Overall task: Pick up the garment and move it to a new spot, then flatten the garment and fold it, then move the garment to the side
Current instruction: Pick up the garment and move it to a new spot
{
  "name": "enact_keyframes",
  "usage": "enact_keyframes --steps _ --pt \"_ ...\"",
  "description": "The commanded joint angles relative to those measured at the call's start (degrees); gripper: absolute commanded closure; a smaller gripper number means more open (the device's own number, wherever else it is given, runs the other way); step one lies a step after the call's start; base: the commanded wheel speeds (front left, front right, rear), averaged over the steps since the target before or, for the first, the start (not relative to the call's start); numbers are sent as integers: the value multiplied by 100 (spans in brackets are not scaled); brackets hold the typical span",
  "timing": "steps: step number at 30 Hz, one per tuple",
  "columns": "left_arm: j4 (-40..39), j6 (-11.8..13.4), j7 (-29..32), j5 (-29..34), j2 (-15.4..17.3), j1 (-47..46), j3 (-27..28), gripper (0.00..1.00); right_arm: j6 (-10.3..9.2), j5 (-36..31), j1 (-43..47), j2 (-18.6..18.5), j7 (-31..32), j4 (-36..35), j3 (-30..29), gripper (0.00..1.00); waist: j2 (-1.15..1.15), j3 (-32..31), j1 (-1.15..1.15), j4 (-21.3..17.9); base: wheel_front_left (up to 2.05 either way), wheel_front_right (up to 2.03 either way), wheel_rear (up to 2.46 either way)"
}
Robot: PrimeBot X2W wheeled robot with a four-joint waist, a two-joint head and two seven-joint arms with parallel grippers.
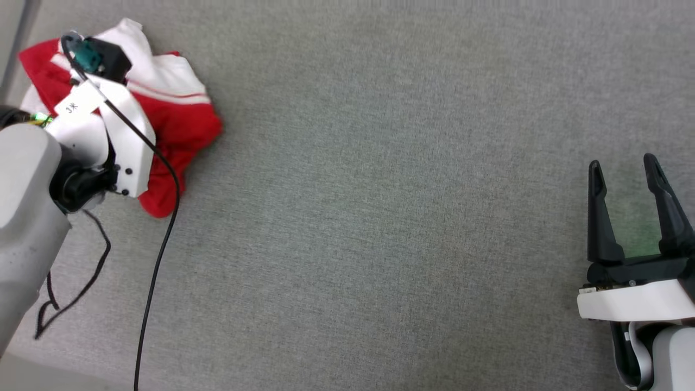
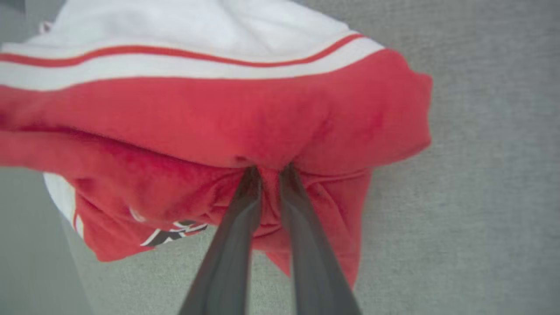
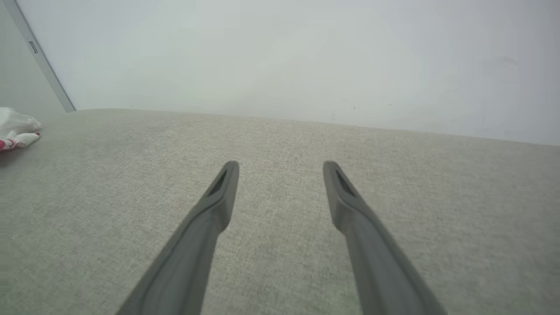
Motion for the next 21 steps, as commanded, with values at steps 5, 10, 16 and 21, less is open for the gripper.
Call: enact_keyframes --steps 5,10,16,21 --pt "-480 -1 -490 128 138 -309 -359 100 -4 114 103 94 -13 65 4 0 0 -487 0 23 0 0 0" --pt "-982 -1 -802 209 211 -574 -783 100 -4 195 145 147 -13 122 38 0 0 -757 0 -103 0 0 0" --pt "-1542 -1 -1045 269 99 -884 -1272 100 -4 362 176 169 -13 146 70 0 0 -907 0 -496 0 0 0" --pt "-1938 -1 -1253 157 -244 -1079 -1841 100 -4 556 172 170 -13 150 26 0 0 -905 0 -926 0 0 0"
